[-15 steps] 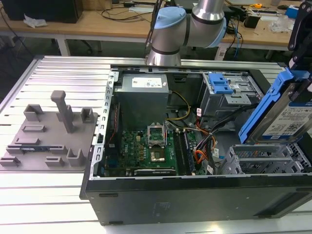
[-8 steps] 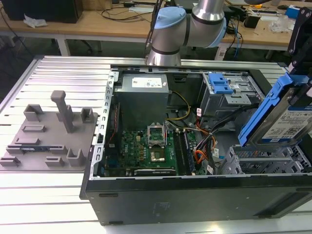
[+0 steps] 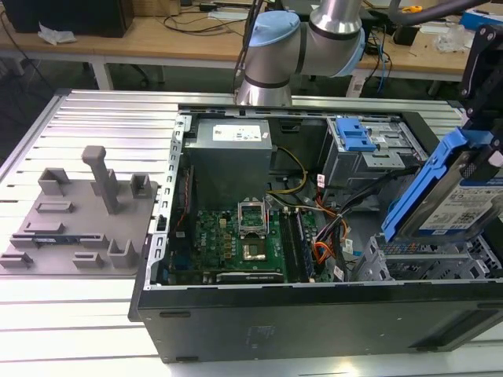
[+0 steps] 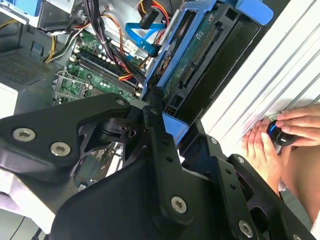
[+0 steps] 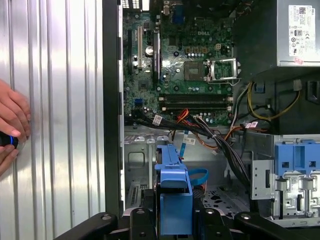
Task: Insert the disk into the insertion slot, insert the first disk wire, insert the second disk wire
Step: 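Insert the disk into the insertion slot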
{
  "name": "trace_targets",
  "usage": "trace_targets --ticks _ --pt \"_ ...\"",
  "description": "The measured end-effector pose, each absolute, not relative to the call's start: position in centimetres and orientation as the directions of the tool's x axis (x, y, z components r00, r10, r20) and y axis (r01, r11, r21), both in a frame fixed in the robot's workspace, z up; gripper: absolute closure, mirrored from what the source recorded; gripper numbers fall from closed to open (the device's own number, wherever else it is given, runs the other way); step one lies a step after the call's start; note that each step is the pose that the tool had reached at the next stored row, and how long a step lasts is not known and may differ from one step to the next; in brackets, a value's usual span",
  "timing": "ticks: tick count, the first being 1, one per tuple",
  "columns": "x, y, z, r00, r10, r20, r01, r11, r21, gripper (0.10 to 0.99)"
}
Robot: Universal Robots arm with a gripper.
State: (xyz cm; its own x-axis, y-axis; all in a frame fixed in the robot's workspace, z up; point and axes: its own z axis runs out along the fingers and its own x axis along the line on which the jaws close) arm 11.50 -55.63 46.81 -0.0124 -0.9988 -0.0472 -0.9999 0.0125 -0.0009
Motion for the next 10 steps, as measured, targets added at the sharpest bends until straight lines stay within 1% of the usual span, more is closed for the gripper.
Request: trace_targets --ticks 10 --pt "11.5 -55.7 45.6 -0.012 -0.999 -0.047 -1.000 0.012 -0.001 0.722"
